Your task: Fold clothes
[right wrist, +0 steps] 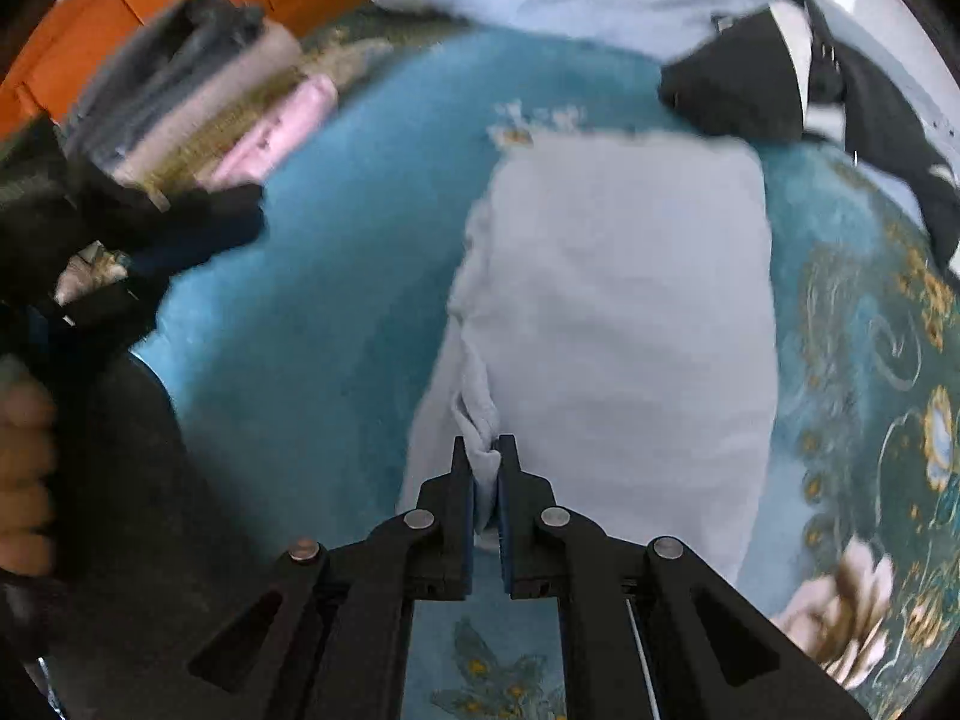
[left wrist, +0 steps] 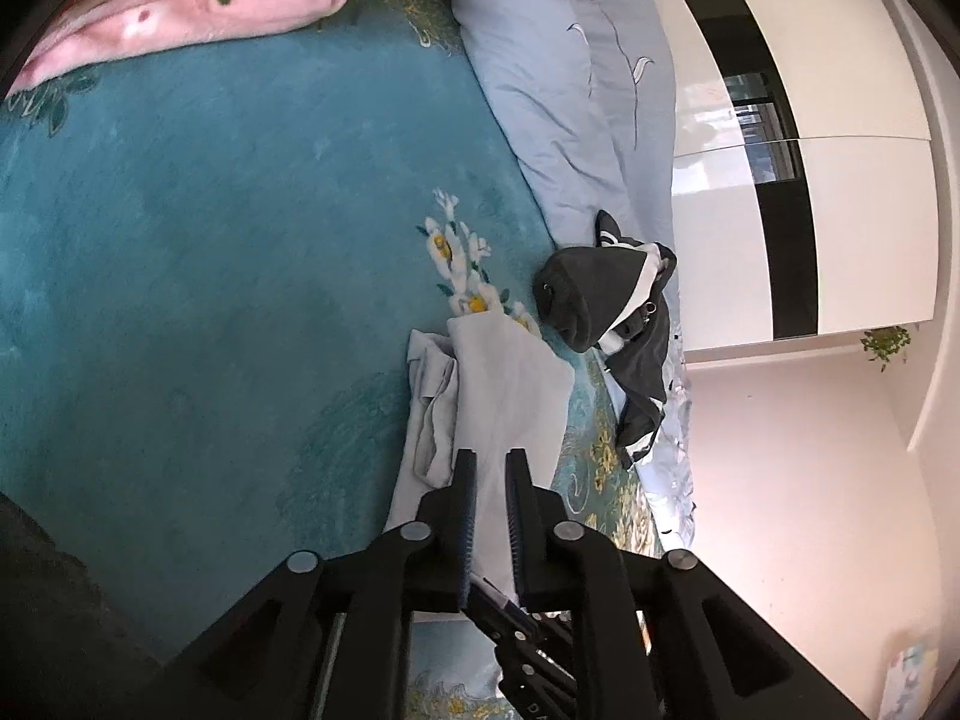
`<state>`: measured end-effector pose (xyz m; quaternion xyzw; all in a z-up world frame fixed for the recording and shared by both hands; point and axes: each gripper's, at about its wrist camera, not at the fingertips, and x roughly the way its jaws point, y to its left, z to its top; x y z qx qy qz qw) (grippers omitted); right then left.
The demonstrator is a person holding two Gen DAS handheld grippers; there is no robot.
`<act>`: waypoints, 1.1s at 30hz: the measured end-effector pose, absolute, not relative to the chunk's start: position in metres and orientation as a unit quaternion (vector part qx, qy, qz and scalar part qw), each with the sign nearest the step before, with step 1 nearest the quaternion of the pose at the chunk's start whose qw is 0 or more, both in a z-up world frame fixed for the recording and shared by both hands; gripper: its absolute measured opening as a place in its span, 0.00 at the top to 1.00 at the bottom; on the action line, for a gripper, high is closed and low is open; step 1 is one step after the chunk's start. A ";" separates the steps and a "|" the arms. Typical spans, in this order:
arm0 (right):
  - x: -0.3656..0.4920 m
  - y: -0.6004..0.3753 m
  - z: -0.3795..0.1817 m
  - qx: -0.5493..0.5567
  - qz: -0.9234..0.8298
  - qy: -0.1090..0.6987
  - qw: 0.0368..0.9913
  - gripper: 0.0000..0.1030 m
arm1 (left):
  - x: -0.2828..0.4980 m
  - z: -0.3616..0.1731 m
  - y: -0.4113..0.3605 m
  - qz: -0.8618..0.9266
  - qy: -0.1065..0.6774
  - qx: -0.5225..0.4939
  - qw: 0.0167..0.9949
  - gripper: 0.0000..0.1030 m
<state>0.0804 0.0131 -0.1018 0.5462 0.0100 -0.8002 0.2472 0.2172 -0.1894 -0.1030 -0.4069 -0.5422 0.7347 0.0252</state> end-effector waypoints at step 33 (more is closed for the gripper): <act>0.066 0.127 -0.175 0.623 -0.747 -0.188 0.134 0.57 | 0.156 -0.150 -0.115 0.707 -0.380 -0.596 0.032 0.96</act>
